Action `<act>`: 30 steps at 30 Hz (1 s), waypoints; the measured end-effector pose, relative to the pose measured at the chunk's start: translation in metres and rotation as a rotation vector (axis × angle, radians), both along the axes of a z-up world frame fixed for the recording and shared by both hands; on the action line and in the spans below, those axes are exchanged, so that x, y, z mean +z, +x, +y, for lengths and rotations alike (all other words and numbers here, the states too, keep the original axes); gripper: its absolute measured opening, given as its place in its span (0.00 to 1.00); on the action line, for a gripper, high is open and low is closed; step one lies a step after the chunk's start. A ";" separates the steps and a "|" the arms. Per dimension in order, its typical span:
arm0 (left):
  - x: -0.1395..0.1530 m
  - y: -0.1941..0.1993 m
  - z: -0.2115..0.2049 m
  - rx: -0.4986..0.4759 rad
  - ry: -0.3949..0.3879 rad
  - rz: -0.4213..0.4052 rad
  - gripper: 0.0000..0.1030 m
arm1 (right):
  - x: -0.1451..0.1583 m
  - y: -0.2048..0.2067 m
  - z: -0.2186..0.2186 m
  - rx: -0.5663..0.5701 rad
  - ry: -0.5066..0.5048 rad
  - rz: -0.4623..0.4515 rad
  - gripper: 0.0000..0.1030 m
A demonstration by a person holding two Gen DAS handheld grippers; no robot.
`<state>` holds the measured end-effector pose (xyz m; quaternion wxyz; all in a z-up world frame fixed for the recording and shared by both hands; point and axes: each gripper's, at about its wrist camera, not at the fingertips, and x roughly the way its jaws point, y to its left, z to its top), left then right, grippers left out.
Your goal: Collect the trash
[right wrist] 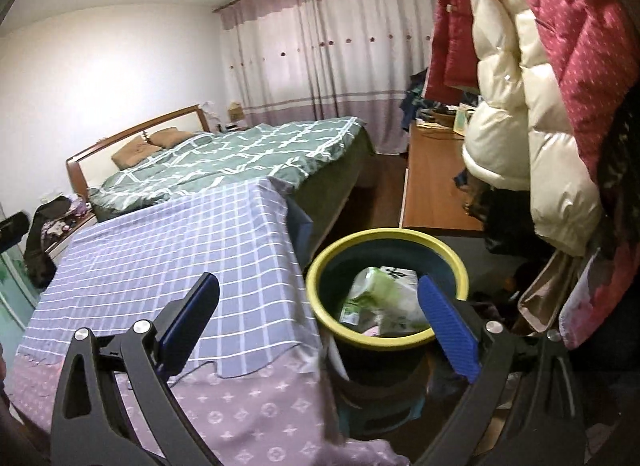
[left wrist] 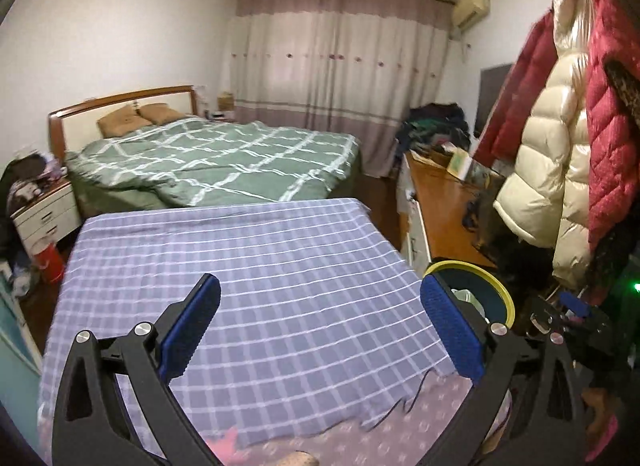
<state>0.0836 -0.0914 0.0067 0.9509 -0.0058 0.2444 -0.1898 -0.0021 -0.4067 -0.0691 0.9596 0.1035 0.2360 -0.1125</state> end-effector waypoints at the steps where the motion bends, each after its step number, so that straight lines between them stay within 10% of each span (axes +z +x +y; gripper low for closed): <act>1: 0.001 -0.008 0.009 0.017 0.002 -0.007 0.95 | 0.001 0.000 0.002 0.007 -0.004 0.000 0.92; 12: 0.011 -0.087 0.088 0.197 -0.042 -0.100 0.95 | 0.013 -0.014 0.037 0.097 -0.037 -0.015 0.92; 30: 0.011 -0.092 0.082 0.232 -0.013 -0.104 0.95 | 0.019 -0.013 0.049 0.131 -0.037 -0.021 0.92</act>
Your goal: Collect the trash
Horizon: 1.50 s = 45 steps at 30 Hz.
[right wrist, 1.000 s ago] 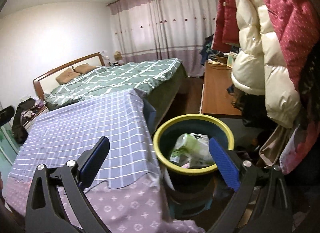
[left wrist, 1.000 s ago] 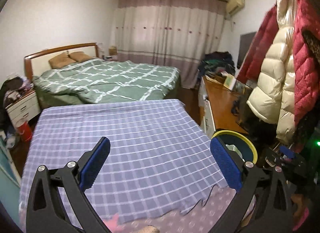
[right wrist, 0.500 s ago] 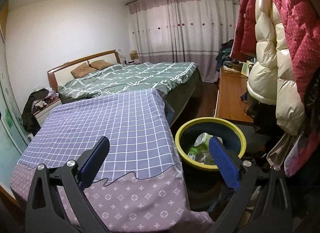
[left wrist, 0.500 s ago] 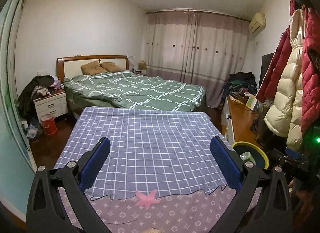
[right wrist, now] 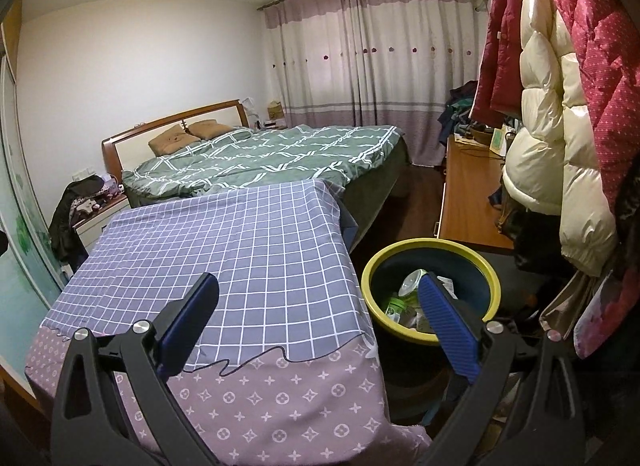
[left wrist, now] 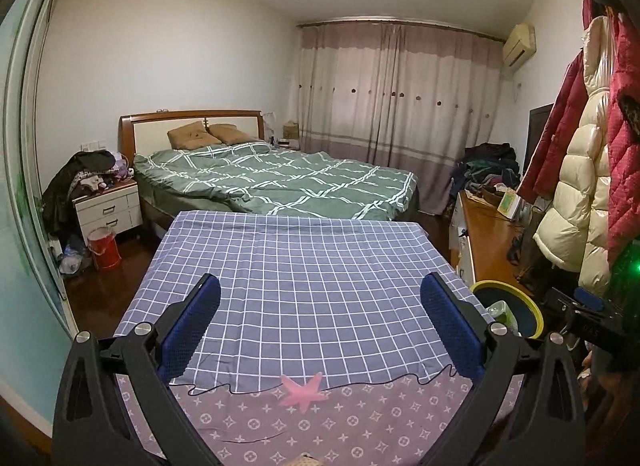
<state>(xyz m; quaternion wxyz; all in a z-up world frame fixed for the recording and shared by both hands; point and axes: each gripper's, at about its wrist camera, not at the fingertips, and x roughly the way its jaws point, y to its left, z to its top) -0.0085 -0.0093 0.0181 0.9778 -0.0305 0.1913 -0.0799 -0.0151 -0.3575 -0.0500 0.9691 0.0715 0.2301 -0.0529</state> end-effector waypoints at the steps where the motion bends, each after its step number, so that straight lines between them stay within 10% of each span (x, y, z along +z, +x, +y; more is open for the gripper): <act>1: 0.000 0.000 0.000 0.000 0.001 0.001 0.95 | 0.000 0.000 0.001 0.001 -0.001 0.001 0.92; 45: -0.018 0.009 -0.011 -0.012 -0.001 0.034 0.95 | -0.009 0.005 0.003 0.008 0.008 0.017 0.93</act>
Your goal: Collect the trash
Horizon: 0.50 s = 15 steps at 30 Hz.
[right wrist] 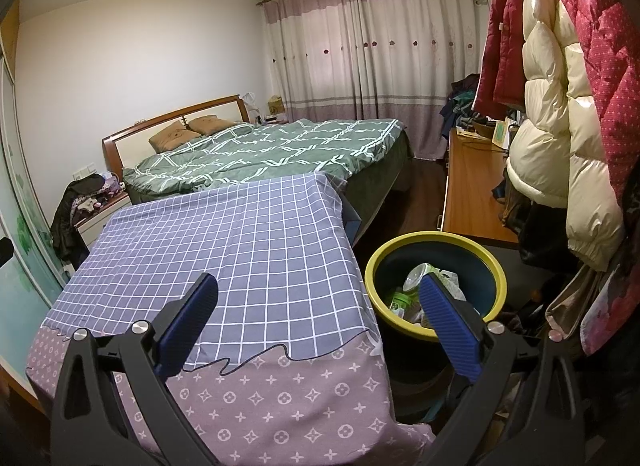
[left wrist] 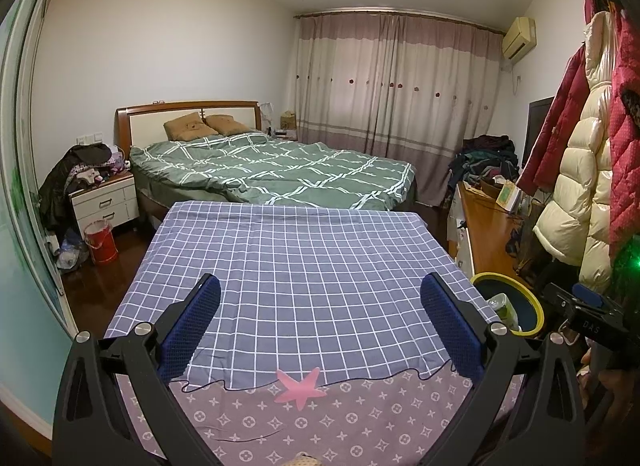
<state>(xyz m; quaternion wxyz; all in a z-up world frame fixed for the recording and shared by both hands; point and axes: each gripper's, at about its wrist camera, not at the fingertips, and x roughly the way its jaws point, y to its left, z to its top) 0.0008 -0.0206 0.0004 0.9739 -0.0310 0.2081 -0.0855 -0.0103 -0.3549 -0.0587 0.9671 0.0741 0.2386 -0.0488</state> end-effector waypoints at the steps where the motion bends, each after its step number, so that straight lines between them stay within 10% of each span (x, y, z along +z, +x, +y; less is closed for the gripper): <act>1: 0.000 0.000 0.000 0.000 0.001 -0.001 0.95 | 0.000 0.000 0.000 -0.001 -0.001 0.000 0.93; 15: -0.001 0.000 -0.001 -0.005 0.003 0.005 0.95 | -0.001 0.001 0.001 0.001 0.002 0.003 0.93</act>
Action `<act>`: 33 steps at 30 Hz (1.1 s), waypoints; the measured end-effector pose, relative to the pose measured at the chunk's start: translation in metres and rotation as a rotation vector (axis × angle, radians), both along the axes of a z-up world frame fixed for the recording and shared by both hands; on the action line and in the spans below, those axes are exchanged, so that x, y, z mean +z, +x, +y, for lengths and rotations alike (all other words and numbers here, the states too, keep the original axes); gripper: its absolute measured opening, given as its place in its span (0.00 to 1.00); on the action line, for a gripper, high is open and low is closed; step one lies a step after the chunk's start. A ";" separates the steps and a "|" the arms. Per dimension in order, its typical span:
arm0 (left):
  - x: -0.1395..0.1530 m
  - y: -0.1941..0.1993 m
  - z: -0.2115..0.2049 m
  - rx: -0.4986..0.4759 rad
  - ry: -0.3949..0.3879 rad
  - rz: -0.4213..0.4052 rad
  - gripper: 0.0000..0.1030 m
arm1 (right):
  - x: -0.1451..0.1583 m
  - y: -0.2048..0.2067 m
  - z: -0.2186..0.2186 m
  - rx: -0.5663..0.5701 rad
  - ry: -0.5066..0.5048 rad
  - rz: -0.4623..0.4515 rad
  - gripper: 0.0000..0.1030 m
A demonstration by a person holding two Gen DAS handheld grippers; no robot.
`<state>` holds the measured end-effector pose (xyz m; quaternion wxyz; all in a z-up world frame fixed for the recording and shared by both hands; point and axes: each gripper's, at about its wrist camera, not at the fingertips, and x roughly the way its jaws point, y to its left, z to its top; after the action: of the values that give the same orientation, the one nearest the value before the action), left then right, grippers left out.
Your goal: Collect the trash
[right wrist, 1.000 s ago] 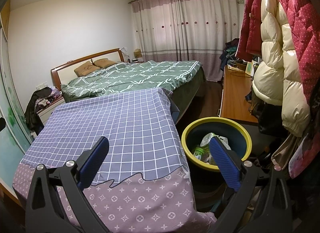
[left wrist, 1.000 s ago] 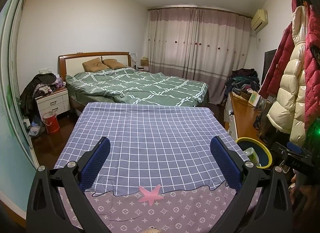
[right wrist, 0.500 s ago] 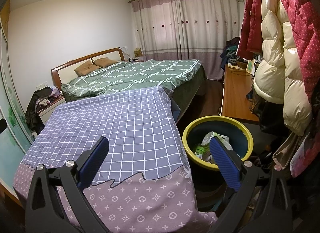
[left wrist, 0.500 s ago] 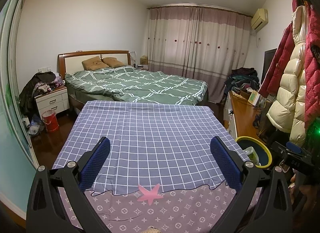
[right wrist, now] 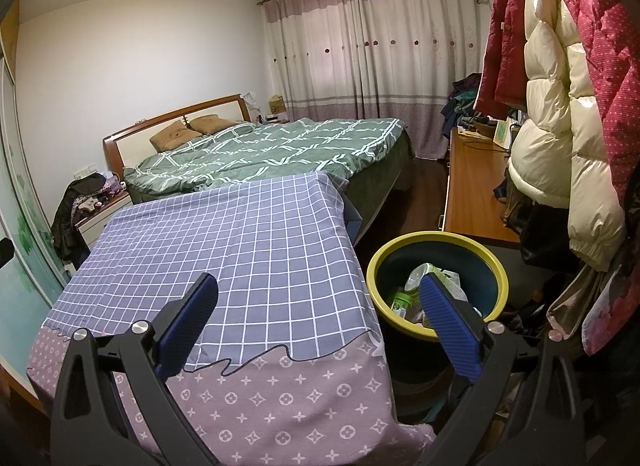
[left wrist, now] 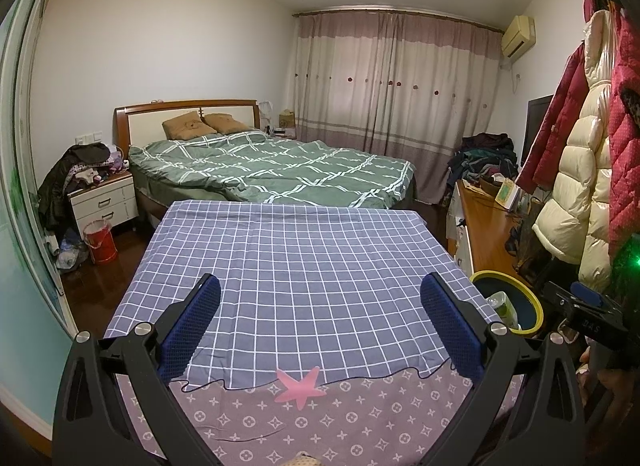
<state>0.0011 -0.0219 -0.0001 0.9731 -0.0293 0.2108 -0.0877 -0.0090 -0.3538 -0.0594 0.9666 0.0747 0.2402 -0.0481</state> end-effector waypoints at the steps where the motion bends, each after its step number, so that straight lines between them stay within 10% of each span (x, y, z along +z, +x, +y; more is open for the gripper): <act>1: 0.001 0.000 0.000 0.000 0.001 0.001 0.95 | 0.000 0.001 0.001 0.001 0.000 0.001 0.93; 33: -0.009 0.021 0.006 0.003 -0.048 0.054 0.95 | -0.008 0.015 0.003 0.023 0.020 0.031 0.93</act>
<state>0.0226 -0.0159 -0.0088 0.9662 -0.0551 0.2350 -0.0905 0.0058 -0.3506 -0.0674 0.9626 0.0807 0.2563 -0.0358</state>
